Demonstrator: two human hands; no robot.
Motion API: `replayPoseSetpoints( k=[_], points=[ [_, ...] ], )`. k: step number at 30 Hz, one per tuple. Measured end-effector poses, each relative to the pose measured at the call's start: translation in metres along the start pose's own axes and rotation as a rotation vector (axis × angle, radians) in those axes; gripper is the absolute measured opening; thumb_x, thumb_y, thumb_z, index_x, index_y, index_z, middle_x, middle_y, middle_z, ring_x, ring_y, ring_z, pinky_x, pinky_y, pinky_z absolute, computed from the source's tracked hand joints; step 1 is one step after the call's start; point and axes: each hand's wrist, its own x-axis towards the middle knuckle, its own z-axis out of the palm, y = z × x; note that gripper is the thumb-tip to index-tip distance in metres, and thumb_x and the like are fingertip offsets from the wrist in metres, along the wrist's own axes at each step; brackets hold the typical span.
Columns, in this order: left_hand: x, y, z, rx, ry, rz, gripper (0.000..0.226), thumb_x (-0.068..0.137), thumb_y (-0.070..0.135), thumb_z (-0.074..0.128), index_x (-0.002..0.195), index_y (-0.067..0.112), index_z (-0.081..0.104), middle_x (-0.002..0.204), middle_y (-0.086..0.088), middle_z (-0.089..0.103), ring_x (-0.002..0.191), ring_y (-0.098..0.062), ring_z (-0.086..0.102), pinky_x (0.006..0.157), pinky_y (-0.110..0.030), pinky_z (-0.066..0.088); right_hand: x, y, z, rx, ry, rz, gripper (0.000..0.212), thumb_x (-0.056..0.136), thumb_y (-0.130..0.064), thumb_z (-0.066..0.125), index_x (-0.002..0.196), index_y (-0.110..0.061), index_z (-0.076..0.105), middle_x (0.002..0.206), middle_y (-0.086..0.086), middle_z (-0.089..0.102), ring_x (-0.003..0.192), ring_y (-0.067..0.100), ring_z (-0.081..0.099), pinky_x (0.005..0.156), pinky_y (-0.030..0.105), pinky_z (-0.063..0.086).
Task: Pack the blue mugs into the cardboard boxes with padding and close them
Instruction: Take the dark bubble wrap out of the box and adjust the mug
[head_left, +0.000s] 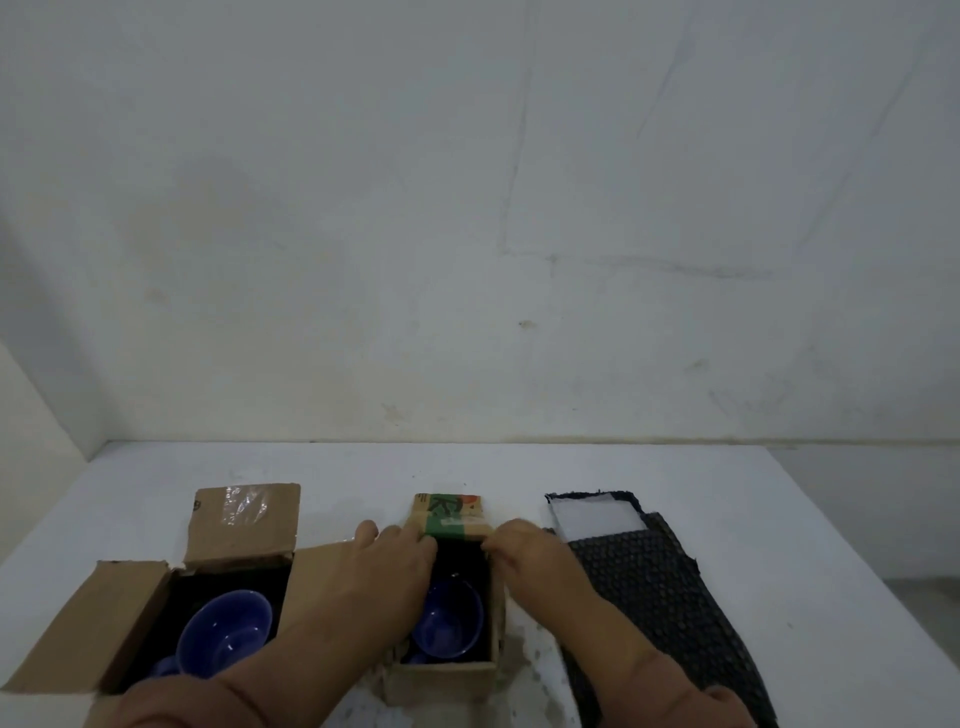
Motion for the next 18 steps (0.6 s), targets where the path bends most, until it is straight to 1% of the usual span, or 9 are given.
replayPoseSetpoints(
  k=[2,3,5,8,11,13,14,16,18],
  points=[
    [0.000,0.013,-0.008,-0.058,0.023,-0.009,0.027,0.076,0.022,0.059,0.101,0.028,0.049,0.108,0.004,0.051,0.099,-0.021,0.051,0.079,-0.036,0.025,-0.020,0.023,-0.018,0.068,0.144,0.210,0.023,0.084,0.003,0.054,0.097,-0.004,0.071,0.100,0.015,0.068,0.090,0.026,0.065,0.081,0.029,0.051],
    [0.001,0.024,-0.011,-0.124,0.040,-0.003,0.025,0.079,0.024,0.057,0.103,0.027,0.050,0.110,0.004,0.051,0.101,-0.020,0.050,0.078,-0.034,0.024,-0.032,0.036,-0.027,0.053,0.125,0.352,0.024,0.088,-0.002,0.052,0.101,-0.007,0.070,0.105,0.013,0.066,0.094,0.025,0.063,0.084,0.026,0.048],
    [0.005,0.051,-0.016,-0.337,0.082,0.041,0.018,0.088,0.022,0.051,0.105,0.024,0.055,0.111,0.004,0.053,0.105,-0.020,0.050,0.080,-0.031,0.030,-0.056,0.063,-0.036,-0.015,-0.040,0.592,0.025,0.092,-0.011,0.049,0.110,-0.011,0.066,0.117,0.009,0.059,0.102,0.021,0.058,0.087,0.022,0.043],
    [0.010,0.097,-0.016,-0.606,0.086,0.189,0.019,0.092,0.013,0.046,0.106,0.015,0.059,0.111,-0.003,0.053,0.104,-0.021,0.048,0.083,-0.026,0.035,-0.087,0.082,-0.034,-0.136,-0.238,0.723,0.036,0.089,-0.026,0.054,0.123,-0.014,0.054,0.128,0.009,0.045,0.114,0.021,0.047,0.093,0.028,0.045],
    [0.014,0.144,-0.004,-0.676,-0.033,0.260,0.026,0.090,0.007,0.046,0.112,0.011,0.058,0.118,-0.007,0.051,0.108,-0.019,0.047,0.086,-0.021,0.034,-0.105,0.089,-0.024,-0.176,-0.316,0.741,0.052,0.086,-0.036,0.058,0.132,-0.018,0.042,0.133,0.009,0.037,0.122,0.025,0.038,0.097,0.032,0.042],
    [0.019,0.166,0.005,-0.744,-0.276,0.140,0.028,0.091,0.011,0.048,0.119,0.011,0.053,0.122,-0.007,0.048,0.108,-0.018,0.047,0.085,-0.020,0.037,-0.111,0.090,-0.017,-0.211,-0.275,0.702,0.044,0.087,-0.035,0.056,0.127,-0.018,0.046,0.131,0.007,0.039,0.120,0.024,0.038,0.095,0.031,0.043],
    [0.021,0.175,0.008,-0.843,-0.420,0.022,0.027,0.091,0.014,0.050,0.118,0.012,0.052,0.119,-0.006,0.049,0.102,-0.017,0.050,0.080,-0.020,0.040,-0.113,0.091,-0.015,-0.228,-0.252,0.683,0.038,0.089,-0.033,0.055,0.124,-0.018,0.048,0.130,0.007,0.040,0.119,0.023,0.039,0.093,0.030,0.044],
    [0.023,0.187,0.010,-1.135,-0.629,-0.270,0.008,0.088,0.015,0.057,0.096,0.014,0.054,0.096,-0.003,0.053,0.079,-0.013,0.051,0.063,-0.022,0.042,-0.117,0.094,-0.011,-0.254,-0.211,0.653,0.028,0.092,-0.025,0.049,0.118,-0.017,0.053,0.128,0.006,0.044,0.116,0.022,0.041,0.088,0.028,0.043],
    [0.027,0.195,0.014,-1.386,-0.654,-0.536,0.014,0.088,0.014,0.059,0.079,0.016,0.049,0.077,-0.001,0.047,0.066,-0.012,0.045,0.055,-0.023,0.037,-0.121,0.097,-0.012,-0.258,-0.160,0.626,0.023,0.093,-0.020,0.044,0.112,-0.015,0.056,0.125,0.005,0.048,0.112,0.021,0.044,0.084,0.027,0.042]
  ],
)
